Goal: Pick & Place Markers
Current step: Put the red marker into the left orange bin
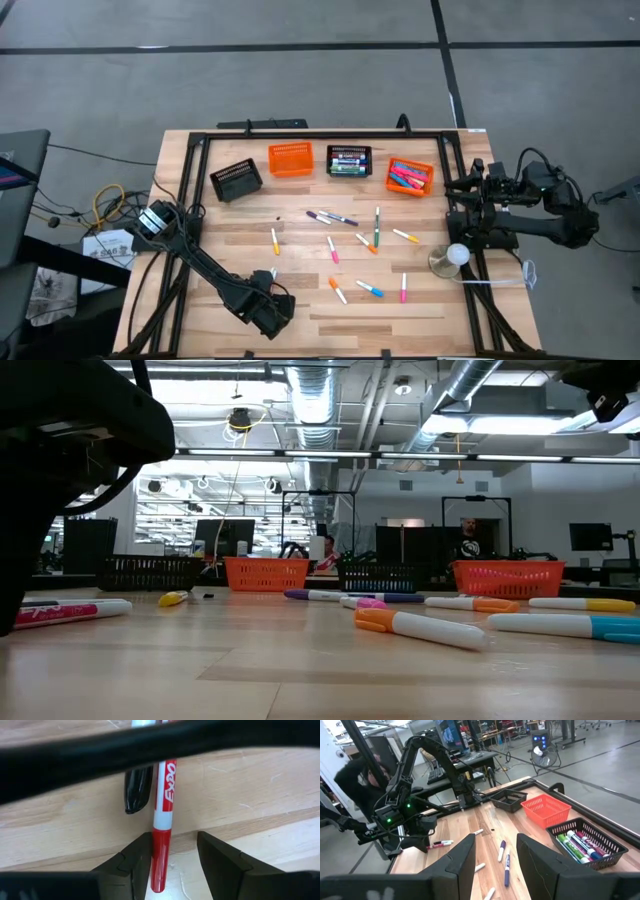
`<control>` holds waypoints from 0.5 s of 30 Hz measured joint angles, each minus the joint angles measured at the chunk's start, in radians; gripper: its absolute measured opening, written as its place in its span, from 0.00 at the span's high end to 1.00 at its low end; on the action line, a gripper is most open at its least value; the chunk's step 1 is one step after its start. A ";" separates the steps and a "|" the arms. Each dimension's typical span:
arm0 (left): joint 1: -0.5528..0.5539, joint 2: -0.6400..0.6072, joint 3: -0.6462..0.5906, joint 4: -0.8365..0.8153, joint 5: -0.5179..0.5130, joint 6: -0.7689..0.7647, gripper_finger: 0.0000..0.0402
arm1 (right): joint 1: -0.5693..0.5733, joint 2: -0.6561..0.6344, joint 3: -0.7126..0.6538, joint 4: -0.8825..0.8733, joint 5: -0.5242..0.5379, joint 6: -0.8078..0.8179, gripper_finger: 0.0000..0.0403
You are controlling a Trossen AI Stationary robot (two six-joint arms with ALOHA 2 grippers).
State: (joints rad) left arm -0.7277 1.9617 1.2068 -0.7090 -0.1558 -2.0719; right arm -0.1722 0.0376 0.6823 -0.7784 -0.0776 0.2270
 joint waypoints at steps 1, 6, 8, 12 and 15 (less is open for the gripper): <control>0.000 0.000 0.000 0.000 0.000 0.000 0.60 | 0.000 0.000 0.000 0.000 0.000 0.000 0.67; 0.000 0.000 0.000 0.000 0.000 0.000 0.60 | 0.000 0.000 0.000 -0.001 0.000 0.000 0.67; 0.000 0.000 0.000 0.000 0.000 0.000 0.60 | 0.000 0.000 0.000 -0.003 0.000 0.000 0.67; 0.000 0.000 0.000 -0.004 0.006 -0.001 0.63 | 0.000 0.000 0.000 -0.011 0.000 -0.001 0.67; 0.000 0.000 0.000 -0.009 0.007 -0.001 0.67 | 0.000 0.000 0.000 -0.017 0.000 -0.001 0.67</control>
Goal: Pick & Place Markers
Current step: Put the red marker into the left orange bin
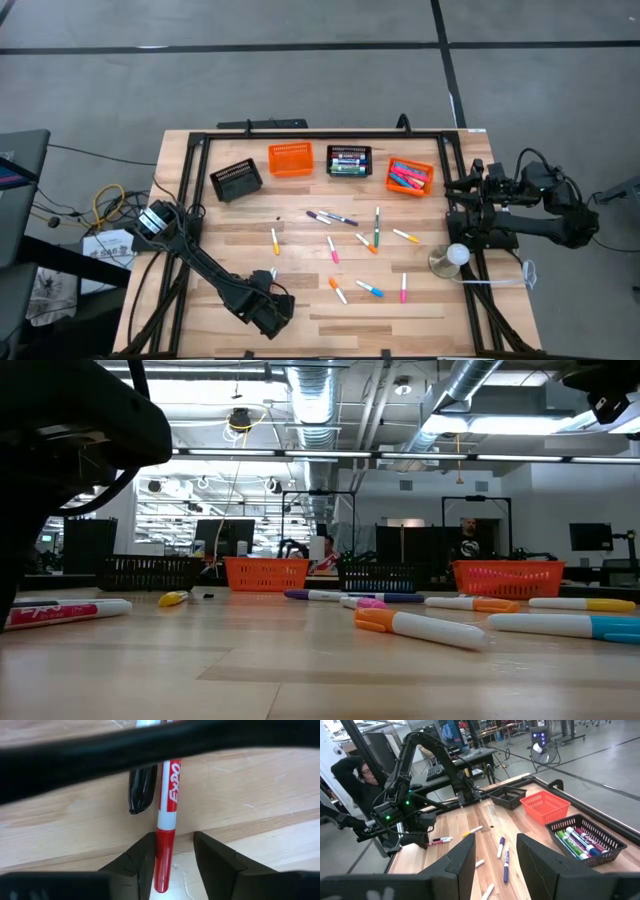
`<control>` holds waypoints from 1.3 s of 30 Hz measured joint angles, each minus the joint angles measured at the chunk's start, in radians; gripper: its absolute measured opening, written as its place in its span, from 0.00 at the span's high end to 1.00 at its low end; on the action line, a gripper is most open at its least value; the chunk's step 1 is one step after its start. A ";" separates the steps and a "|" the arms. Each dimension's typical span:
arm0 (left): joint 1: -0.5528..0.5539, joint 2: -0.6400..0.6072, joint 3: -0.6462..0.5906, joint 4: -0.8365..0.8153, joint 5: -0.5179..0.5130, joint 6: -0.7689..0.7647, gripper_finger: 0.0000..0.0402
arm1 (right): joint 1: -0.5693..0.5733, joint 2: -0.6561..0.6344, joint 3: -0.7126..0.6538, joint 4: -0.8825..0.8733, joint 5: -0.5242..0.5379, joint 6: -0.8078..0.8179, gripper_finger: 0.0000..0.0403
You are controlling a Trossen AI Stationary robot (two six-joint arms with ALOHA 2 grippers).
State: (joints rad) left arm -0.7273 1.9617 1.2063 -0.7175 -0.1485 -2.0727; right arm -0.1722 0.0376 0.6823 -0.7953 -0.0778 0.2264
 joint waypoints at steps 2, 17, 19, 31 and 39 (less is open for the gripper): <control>0.000 0.000 0.000 -0.002 0.001 0.000 0.70 | 0.000 0.000 0.000 -0.001 0.000 0.000 0.67; 0.000 0.000 0.000 0.012 0.018 0.000 0.92 | 0.000 0.000 0.000 -0.008 0.000 0.001 0.67; 0.000 -0.006 -0.001 0.027 0.018 0.014 0.90 | 0.000 0.000 0.000 -0.008 0.000 0.001 0.67; 0.001 -0.132 -0.003 0.055 -0.055 0.151 0.90 | 0.000 0.000 0.000 -0.005 0.000 0.002 0.67; 0.021 -0.226 -0.002 0.074 -0.224 0.283 0.90 | 0.000 0.000 0.000 0.061 0.003 0.037 0.67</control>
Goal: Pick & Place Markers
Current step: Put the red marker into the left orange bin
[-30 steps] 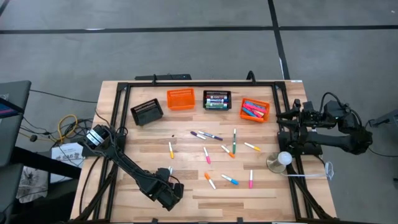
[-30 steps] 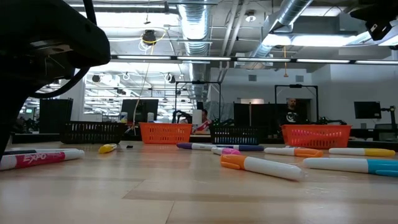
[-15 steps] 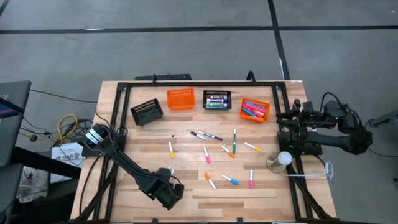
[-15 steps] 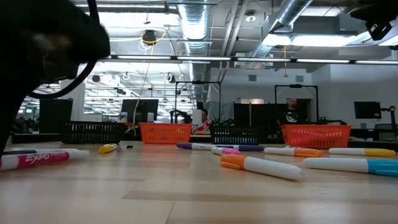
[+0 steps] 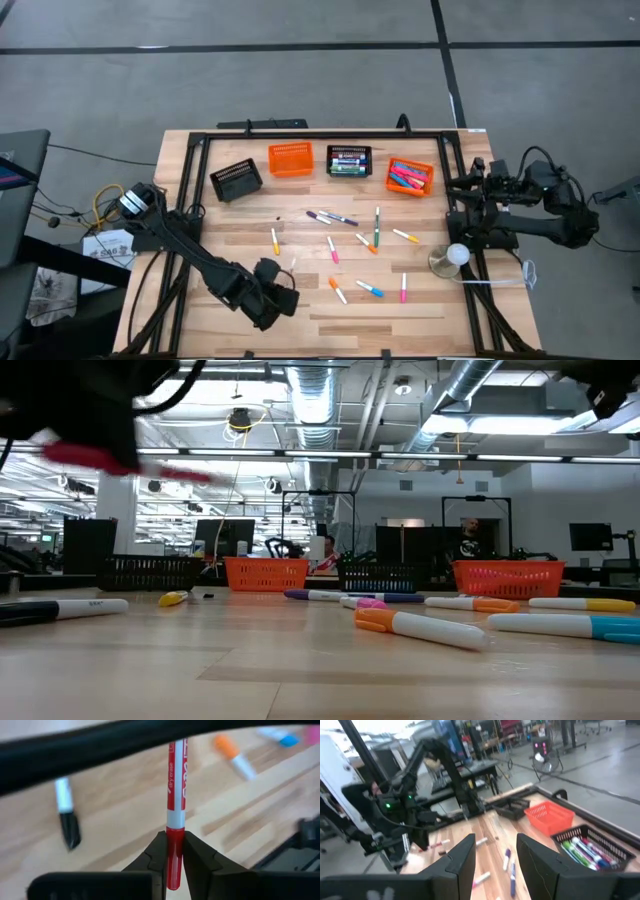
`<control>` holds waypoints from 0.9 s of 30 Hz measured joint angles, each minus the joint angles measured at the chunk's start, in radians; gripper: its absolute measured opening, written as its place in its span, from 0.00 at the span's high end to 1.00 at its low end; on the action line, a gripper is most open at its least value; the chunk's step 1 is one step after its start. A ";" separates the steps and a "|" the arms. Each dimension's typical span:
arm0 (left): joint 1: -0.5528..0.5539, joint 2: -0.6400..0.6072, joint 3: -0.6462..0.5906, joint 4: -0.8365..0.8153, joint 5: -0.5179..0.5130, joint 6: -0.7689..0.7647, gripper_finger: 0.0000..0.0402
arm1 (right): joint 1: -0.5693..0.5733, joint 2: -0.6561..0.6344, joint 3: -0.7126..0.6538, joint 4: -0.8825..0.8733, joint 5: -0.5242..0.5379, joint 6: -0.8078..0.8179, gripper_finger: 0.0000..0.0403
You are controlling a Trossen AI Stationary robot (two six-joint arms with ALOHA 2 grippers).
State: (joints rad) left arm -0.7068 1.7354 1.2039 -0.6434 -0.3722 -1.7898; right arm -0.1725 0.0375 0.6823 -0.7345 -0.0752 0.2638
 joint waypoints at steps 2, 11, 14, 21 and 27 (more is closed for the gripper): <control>0.016 -0.018 0.001 0.005 -0.029 0.047 0.90 | 0.000 0.000 0.000 0.034 -0.001 0.023 0.67; 0.144 -0.058 0.001 0.076 -0.054 0.326 0.90 | 0.002 0.105 0.001 0.137 -0.045 0.156 0.67; 0.191 -0.058 0.001 0.133 -0.054 0.412 0.89 | 0.002 0.207 0.001 0.171 -0.058 0.169 0.67; 0.279 -0.070 0.002 0.224 -0.055 0.567 0.90 | 0.002 0.489 0.001 0.403 -0.141 0.149 0.63; 0.341 -0.146 0.002 0.235 -0.115 0.687 0.89 | -0.002 0.701 0.001 0.619 -0.160 0.120 0.54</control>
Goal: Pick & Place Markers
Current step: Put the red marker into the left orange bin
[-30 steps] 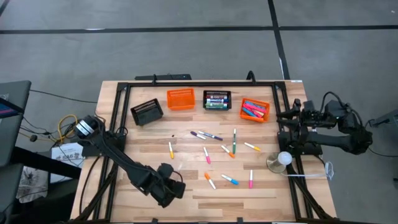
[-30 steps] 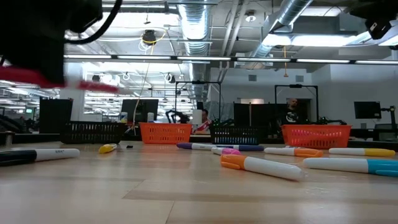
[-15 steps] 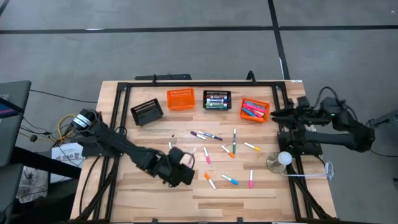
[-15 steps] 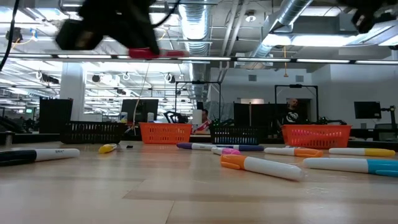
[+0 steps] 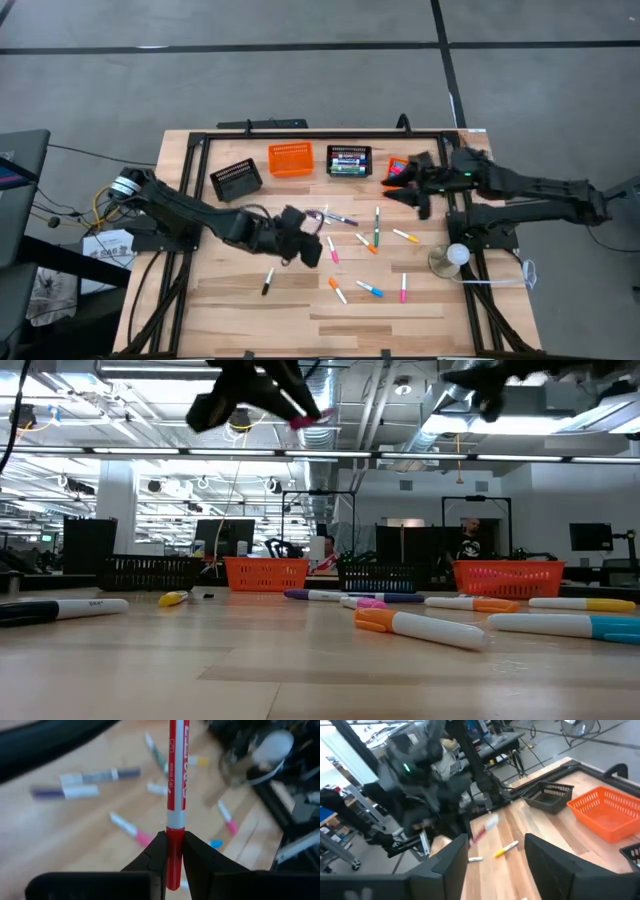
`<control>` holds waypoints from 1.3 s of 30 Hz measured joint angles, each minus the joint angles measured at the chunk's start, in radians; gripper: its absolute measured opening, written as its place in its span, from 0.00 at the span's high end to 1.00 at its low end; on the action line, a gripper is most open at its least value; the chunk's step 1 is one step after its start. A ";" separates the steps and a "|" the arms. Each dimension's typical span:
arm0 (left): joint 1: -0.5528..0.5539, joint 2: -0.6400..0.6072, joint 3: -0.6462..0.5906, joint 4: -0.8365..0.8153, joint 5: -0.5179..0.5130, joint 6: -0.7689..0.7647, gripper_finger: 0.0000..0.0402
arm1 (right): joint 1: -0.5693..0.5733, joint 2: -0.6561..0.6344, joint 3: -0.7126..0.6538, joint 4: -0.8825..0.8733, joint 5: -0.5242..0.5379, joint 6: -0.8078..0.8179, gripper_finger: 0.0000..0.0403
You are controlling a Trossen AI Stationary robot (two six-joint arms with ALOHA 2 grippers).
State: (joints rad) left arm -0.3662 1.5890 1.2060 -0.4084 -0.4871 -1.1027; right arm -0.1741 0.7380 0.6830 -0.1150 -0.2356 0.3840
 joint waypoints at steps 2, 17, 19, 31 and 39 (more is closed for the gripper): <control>0.014 -0.046 0.000 -0.001 -0.046 0.039 0.90 | -0.006 0.065 -0.001 0.061 -0.001 0.000 0.50; 0.150 -0.234 0.001 0.018 -0.157 0.319 0.89 | -0.085 0.510 0.036 0.684 -0.181 0.095 0.38; 0.180 -0.234 0.001 0.018 -0.157 0.354 0.89 | -0.098 0.550 0.065 0.689 -0.210 0.096 0.38; 0.370 -0.234 0.001 0.017 -0.008 0.516 0.90 | -0.181 0.673 0.217 0.696 -0.303 0.056 0.38; 0.508 -0.234 -0.001 -0.070 -0.002 0.707 0.90 | -0.266 0.667 0.219 0.692 -0.414 0.053 0.38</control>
State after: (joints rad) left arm 0.1416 1.3550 1.2046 -0.4789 -0.4890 -0.3953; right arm -0.4402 1.4054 0.9024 0.5769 -0.6497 0.4370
